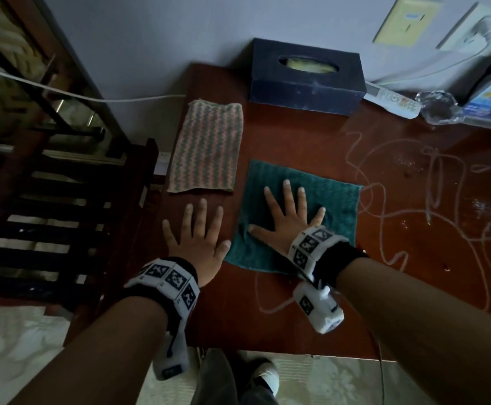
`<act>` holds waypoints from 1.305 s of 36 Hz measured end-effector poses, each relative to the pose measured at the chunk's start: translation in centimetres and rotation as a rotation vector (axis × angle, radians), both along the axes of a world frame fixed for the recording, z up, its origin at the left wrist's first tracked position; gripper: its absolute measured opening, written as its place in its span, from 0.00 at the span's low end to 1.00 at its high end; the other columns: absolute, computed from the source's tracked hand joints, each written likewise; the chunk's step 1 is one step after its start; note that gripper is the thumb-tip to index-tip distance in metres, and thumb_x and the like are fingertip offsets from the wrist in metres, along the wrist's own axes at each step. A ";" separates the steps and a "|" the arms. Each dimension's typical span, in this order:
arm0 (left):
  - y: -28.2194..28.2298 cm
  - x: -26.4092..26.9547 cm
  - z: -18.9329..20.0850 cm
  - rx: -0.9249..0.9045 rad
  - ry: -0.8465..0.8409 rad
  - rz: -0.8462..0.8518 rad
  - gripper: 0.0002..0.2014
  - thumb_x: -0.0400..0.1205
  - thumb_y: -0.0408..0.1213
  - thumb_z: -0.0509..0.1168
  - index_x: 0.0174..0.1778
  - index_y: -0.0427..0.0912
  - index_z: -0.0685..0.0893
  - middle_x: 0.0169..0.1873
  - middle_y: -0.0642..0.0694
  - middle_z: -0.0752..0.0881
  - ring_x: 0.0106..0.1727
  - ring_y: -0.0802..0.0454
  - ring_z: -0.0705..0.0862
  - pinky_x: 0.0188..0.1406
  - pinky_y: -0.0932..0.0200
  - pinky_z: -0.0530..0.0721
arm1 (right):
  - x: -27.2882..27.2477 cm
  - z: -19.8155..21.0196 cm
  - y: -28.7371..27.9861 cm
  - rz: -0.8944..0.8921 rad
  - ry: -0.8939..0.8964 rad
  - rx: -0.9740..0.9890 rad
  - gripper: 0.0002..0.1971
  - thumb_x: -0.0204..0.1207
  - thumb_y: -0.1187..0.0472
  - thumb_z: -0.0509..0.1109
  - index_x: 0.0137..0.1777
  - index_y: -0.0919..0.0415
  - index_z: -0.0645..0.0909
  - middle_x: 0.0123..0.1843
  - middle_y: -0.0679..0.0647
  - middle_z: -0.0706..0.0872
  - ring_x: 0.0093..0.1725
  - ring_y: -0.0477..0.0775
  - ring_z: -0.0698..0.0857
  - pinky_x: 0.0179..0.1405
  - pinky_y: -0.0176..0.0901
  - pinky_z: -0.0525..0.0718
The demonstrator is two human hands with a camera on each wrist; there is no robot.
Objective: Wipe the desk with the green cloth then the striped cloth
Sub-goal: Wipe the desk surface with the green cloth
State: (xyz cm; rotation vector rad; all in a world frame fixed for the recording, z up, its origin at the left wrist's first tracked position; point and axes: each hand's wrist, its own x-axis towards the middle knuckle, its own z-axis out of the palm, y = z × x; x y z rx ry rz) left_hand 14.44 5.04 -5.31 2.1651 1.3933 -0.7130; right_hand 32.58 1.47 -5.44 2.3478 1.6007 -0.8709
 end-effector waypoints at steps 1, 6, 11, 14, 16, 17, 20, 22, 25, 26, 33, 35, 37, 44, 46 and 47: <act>0.0 0.0 0.0 -0.001 -0.001 0.001 0.30 0.86 0.56 0.37 0.78 0.57 0.25 0.76 0.49 0.20 0.78 0.46 0.23 0.73 0.29 0.32 | 0.3 0.0 0.5 -0.008 0.002 -0.001 0.44 0.70 0.23 0.51 0.78 0.32 0.30 0.79 0.43 0.21 0.79 0.57 0.24 0.70 0.77 0.31; 0.2 0.0 0.3 -0.030 0.008 0.005 0.31 0.86 0.56 0.37 0.77 0.57 0.25 0.75 0.50 0.19 0.77 0.46 0.21 0.73 0.29 0.31 | 1.4 -0.6 2.7 -0.015 -0.031 0.028 0.45 0.68 0.21 0.50 0.78 0.32 0.31 0.80 0.44 0.23 0.80 0.57 0.26 0.71 0.79 0.34; 0.1 0.1 0.3 -0.030 0.006 0.010 0.31 0.86 0.57 0.38 0.78 0.58 0.25 0.76 0.50 0.20 0.78 0.46 0.22 0.73 0.29 0.31 | 1.5 -0.5 3.0 -0.014 -0.040 0.047 0.45 0.68 0.21 0.50 0.79 0.33 0.31 0.81 0.45 0.23 0.80 0.58 0.27 0.71 0.79 0.35; 0.2 0.1 0.4 -0.036 0.011 0.010 0.31 0.86 0.57 0.38 0.77 0.58 0.25 0.76 0.50 0.19 0.77 0.46 0.22 0.73 0.29 0.31 | 1.2 -0.3 2.5 -0.010 -0.038 0.064 0.45 0.68 0.21 0.50 0.79 0.33 0.32 0.81 0.45 0.24 0.80 0.58 0.26 0.71 0.79 0.33; 0.3 0.2 0.5 -0.053 0.012 0.009 0.31 0.86 0.56 0.38 0.77 0.58 0.24 0.75 0.50 0.19 0.77 0.46 0.21 0.73 0.29 0.31 | 0.8 -0.2 2.1 -0.010 -0.036 0.065 0.45 0.68 0.22 0.51 0.79 0.33 0.32 0.81 0.45 0.23 0.80 0.57 0.26 0.71 0.78 0.32; 0.3 0.2 0.6 -0.057 0.010 0.009 0.31 0.86 0.56 0.38 0.77 0.58 0.24 0.75 0.50 0.19 0.77 0.46 0.21 0.73 0.29 0.31 | 0.6 -0.2 1.8 -0.012 -0.034 0.064 0.45 0.68 0.22 0.51 0.79 0.33 0.32 0.81 0.45 0.23 0.80 0.57 0.25 0.71 0.78 0.31; 0.3 0.1 0.6 -0.060 0.004 0.013 0.30 0.87 0.56 0.38 0.77 0.58 0.25 0.75 0.50 0.19 0.77 0.46 0.21 0.73 0.29 0.31 | -0.2 -0.3 0.6 -0.004 -0.038 0.074 0.45 0.68 0.22 0.52 0.79 0.33 0.32 0.81 0.44 0.23 0.79 0.56 0.25 0.71 0.77 0.29; 0.3 0.1 0.8 -0.069 -0.001 0.015 0.30 0.87 0.56 0.38 0.77 0.58 0.25 0.75 0.51 0.19 0.77 0.46 0.21 0.73 0.29 0.31 | -0.7 -0.5 -0.3 0.012 -0.046 0.083 0.45 0.68 0.22 0.51 0.79 0.32 0.31 0.81 0.44 0.23 0.79 0.56 0.25 0.72 0.77 0.30; 0.3 0.1 0.9 -0.077 -0.001 0.013 0.30 0.87 0.56 0.38 0.77 0.58 0.25 0.75 0.50 0.19 0.77 0.45 0.21 0.73 0.29 0.31 | -1.3 -0.6 -1.6 0.018 -0.046 0.083 0.45 0.68 0.22 0.51 0.78 0.31 0.31 0.80 0.43 0.23 0.79 0.55 0.24 0.71 0.77 0.29; 0.3 0.1 1.0 -0.079 -0.003 0.011 0.31 0.87 0.56 0.38 0.77 0.58 0.25 0.75 0.50 0.18 0.77 0.45 0.21 0.73 0.29 0.31 | -1.5 -0.5 -2.0 0.015 -0.044 0.078 0.45 0.68 0.22 0.51 0.78 0.30 0.30 0.80 0.43 0.22 0.79 0.55 0.23 0.71 0.77 0.29; 0.2 0.1 0.8 -0.062 -0.005 0.013 0.31 0.86 0.57 0.37 0.77 0.57 0.23 0.75 0.50 0.19 0.78 0.44 0.22 0.74 0.28 0.32 | -2.9 -0.5 -4.8 0.029 -0.044 0.080 0.45 0.66 0.21 0.51 0.76 0.29 0.29 0.78 0.40 0.19 0.78 0.53 0.22 0.71 0.77 0.28; 0.3 0.1 0.7 -0.062 -0.005 0.015 0.31 0.86 0.57 0.37 0.76 0.57 0.23 0.75 0.50 0.18 0.78 0.45 0.22 0.74 0.28 0.32 | -3.3 -0.5 -5.4 0.034 -0.041 0.084 0.45 0.66 0.21 0.52 0.77 0.29 0.29 0.76 0.40 0.18 0.77 0.53 0.21 0.71 0.77 0.28; 0.3 0.1 0.7 -0.064 -0.003 0.017 0.31 0.86 0.57 0.37 0.76 0.57 0.23 0.75 0.50 0.18 0.78 0.44 0.22 0.74 0.28 0.32 | -3.7 -0.4 -5.9 0.042 -0.048 0.087 0.46 0.66 0.21 0.52 0.77 0.29 0.29 0.77 0.41 0.18 0.77 0.53 0.21 0.71 0.76 0.28; 0.3 0.2 0.8 -0.071 -0.009 0.023 0.31 0.87 0.55 0.38 0.77 0.58 0.24 0.75 0.50 0.19 0.78 0.44 0.22 0.74 0.28 0.32 | -5.2 0.0 -8.1 0.095 -0.023 0.068 0.47 0.67 0.21 0.53 0.75 0.29 0.25 0.76 0.41 0.16 0.75 0.53 0.17 0.70 0.76 0.25; 0.2 0.2 1.0 -0.071 -0.006 0.025 0.31 0.87 0.55 0.38 0.77 0.57 0.24 0.75 0.50 0.19 0.78 0.44 0.23 0.74 0.28 0.33 | -5.6 -0.1 -8.9 0.117 -0.010 0.071 0.47 0.66 0.21 0.53 0.73 0.28 0.23 0.75 0.40 0.15 0.74 0.53 0.16 0.68 0.74 0.22; 0.2 0.2 1.0 -0.072 -0.005 0.025 0.31 0.87 0.54 0.38 0.77 0.57 0.24 0.75 0.50 0.18 0.78 0.44 0.23 0.75 0.29 0.33 | -5.7 -0.1 -9.4 0.128 -0.002 0.076 0.47 0.66 0.21 0.53 0.72 0.27 0.23 0.74 0.39 0.14 0.74 0.52 0.16 0.68 0.73 0.20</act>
